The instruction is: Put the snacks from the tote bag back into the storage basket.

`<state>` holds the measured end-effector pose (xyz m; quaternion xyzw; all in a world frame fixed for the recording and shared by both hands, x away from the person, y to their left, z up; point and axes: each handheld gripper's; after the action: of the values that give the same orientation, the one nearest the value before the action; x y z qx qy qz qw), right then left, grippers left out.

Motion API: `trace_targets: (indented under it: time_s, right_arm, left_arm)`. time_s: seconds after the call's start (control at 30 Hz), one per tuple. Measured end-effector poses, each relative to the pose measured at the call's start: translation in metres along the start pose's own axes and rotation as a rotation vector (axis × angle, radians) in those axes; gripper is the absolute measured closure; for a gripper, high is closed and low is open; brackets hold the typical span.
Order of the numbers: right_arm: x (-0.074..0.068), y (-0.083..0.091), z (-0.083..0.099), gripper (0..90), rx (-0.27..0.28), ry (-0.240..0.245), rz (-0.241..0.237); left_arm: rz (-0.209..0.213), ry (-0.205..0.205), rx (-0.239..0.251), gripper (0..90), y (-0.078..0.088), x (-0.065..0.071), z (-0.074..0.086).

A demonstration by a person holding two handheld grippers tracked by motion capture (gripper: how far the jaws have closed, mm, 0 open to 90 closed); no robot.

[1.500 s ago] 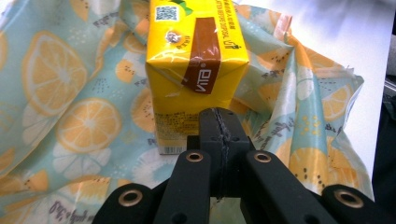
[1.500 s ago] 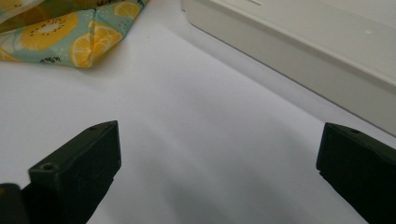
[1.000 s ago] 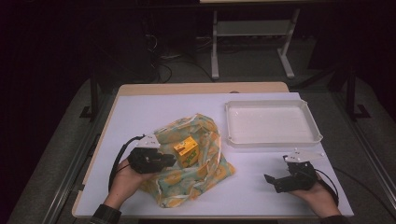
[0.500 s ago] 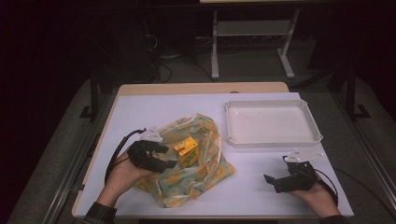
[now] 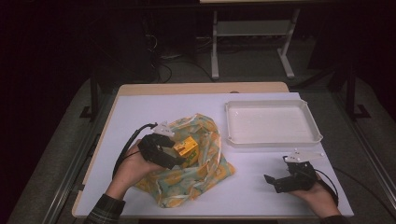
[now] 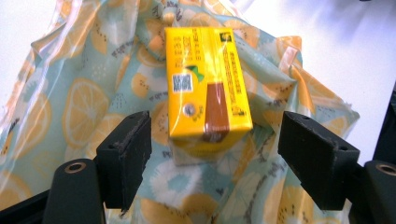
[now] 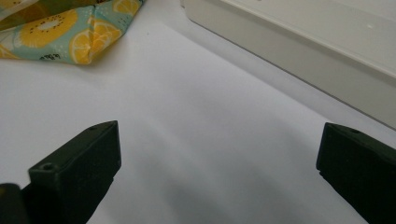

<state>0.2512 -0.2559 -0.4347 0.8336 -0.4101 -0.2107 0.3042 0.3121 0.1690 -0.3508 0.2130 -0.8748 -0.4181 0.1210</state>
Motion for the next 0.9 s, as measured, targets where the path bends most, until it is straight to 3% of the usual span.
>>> trace_targets:
  time_s: [0.53,0.9]
  right_arm:
    - [0.0,0.0,0.0,0.0,0.001,0.003,0.003]
    - [0.0,0.0,0.0,0.0,0.001,0.003,0.002]
  left_arm:
    - [-0.018,-0.001,-0.03,25.4,-0.019,-0.004,-0.019]
    - [-0.05,-0.018,-0.084,25.5,-0.033,-0.002,-0.025]
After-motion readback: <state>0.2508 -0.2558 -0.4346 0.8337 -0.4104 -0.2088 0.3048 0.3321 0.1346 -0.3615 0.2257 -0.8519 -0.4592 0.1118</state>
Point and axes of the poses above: each handheld gripper's, and its own axes: y roughly backward along the jaws, z roughly out of its underside, x roughly to its right, and after that the axes turned 4 degrees about -y, right-handed
